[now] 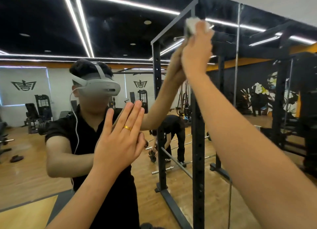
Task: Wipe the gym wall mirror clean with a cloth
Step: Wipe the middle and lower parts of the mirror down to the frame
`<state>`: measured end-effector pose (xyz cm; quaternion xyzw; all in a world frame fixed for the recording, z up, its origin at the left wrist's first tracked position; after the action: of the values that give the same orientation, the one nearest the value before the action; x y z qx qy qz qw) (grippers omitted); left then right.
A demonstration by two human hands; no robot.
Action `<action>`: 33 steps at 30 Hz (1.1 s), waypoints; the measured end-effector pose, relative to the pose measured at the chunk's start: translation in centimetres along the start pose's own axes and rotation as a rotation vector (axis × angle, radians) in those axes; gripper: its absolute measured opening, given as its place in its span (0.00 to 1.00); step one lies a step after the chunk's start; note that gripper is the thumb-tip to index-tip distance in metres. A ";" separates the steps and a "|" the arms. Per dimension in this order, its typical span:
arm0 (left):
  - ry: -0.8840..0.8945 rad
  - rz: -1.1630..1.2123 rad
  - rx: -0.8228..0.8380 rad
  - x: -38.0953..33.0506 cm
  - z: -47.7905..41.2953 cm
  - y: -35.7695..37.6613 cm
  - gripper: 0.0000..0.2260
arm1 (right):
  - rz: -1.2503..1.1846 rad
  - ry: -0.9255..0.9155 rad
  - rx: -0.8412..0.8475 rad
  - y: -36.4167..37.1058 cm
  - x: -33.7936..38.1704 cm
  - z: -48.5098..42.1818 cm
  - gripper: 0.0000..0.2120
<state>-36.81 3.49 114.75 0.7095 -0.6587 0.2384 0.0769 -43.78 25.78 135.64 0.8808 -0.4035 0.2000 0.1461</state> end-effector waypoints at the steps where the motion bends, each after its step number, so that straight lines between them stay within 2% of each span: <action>1: 0.000 -0.002 -0.005 0.0 0.1 0.0 0.30 | -0.002 -0.078 0.034 0.7 1.8 1.3 0.22; 5: 0.010 0.007 -0.014 -0.2 0.2 0.0 0.29 | -0.037 -0.533 0.164 2.7 5.4 5.5 0.24; 7: 0.015 0.005 -0.015 -0.1 0.2 0.0 0.29 | 0.038 -0.651 0.264 2.3 4.0 4.6 0.25; 11: 0.016 0.001 -0.023 0.0 0.0 0.1 0.29 | 0.062 -0.495 0.254 -0.9 -0.8 2.9 0.27; 16: 0.005 -0.005 -0.025 -0.3 -0.2 0.1 0.29 | 0.018 -0.075 0.156 -3.5 -8.5 -0.1 0.26; 22: 0.008 -0.004 -0.024 -0.2 0.0 0.1 0.29 | 0.073 -0.022 0.088 -4.8 -9.0 -5.0 0.23; 25: 0.005 -0.004 -0.028 -0.1 0.0 0.1 0.29 | 0.009 0.050 0.103 -4.5 -9.7 -1.3 0.24; 28: 0.007 -0.007 -0.031 -0.3 0.0 0.1 0.29 | -0.008 -0.024 0.116 -4.6 -11.8 1.6 0.24; 33: -0.002 -0.018 -0.028 -0.4 0.0 0.3 0.29 | 0.132 -0.042 0.137 -4.7 -11.9 -5.1 0.23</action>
<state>-37.16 3.78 114.51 0.7146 -0.6556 0.2276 0.0883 -48.43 38.60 134.09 0.8642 -0.4489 0.2180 0.0634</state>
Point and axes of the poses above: each hand's wrist, its own z-axis away from the middle knuckle, its own y-axis out of the palm, x = y × z, the point moved 1 cm from there along -z, towards the middle knuckle, and after that the axes turned 3 degrees about z, right-handed, at the moved point
